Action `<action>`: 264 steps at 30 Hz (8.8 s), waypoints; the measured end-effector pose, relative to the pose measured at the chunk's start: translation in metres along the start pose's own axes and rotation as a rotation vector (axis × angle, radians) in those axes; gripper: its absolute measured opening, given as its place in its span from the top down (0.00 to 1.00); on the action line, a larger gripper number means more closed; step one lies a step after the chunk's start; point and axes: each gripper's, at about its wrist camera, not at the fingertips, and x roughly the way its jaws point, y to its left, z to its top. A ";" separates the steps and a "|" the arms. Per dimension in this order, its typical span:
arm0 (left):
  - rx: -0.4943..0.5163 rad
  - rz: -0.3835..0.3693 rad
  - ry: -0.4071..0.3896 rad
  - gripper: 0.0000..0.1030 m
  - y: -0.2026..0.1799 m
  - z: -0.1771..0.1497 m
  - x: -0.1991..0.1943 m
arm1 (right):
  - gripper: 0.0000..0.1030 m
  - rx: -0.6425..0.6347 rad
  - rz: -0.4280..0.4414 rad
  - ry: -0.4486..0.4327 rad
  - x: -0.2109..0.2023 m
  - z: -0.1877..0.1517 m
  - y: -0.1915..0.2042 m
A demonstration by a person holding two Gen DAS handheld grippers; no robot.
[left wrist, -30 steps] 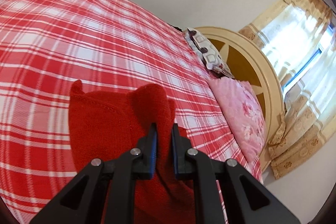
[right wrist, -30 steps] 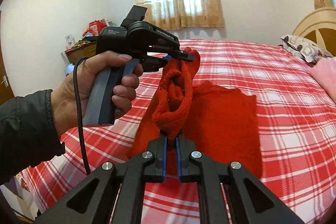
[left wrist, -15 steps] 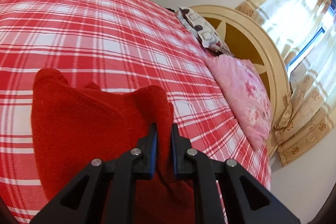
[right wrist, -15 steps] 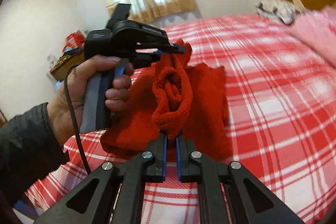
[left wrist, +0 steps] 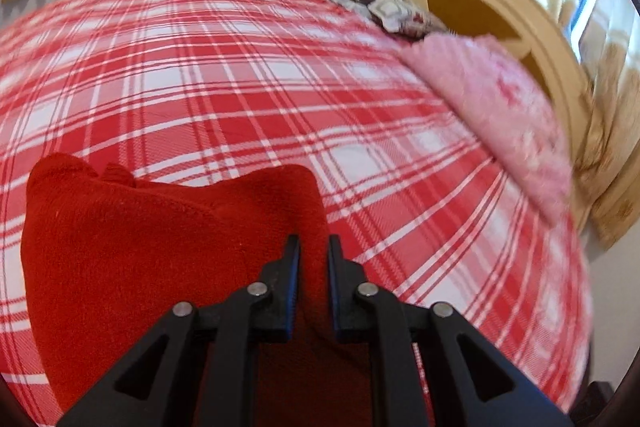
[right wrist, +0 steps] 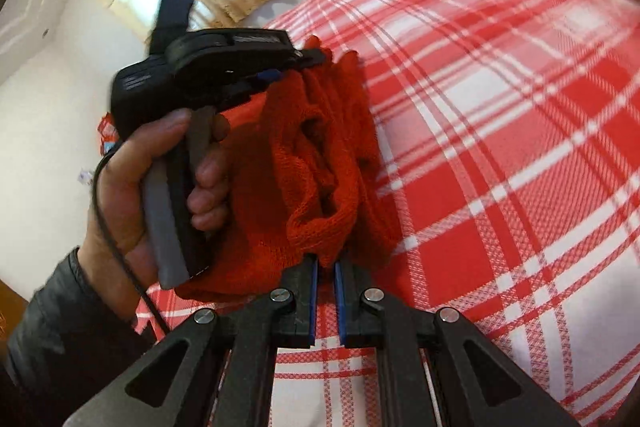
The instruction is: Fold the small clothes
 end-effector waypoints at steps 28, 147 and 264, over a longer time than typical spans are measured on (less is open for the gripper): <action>0.069 0.223 -0.203 0.05 0.031 -0.103 -0.100 | 0.80 -0.157 -0.052 -0.005 0.039 0.089 0.016; -0.043 -0.046 -0.132 0.61 0.042 -0.162 -0.141 | 0.75 -0.202 0.249 0.065 0.092 0.093 0.050; -0.293 0.669 -0.287 0.01 0.162 -0.343 -0.313 | 0.50 -0.703 0.311 0.178 0.064 -0.167 0.298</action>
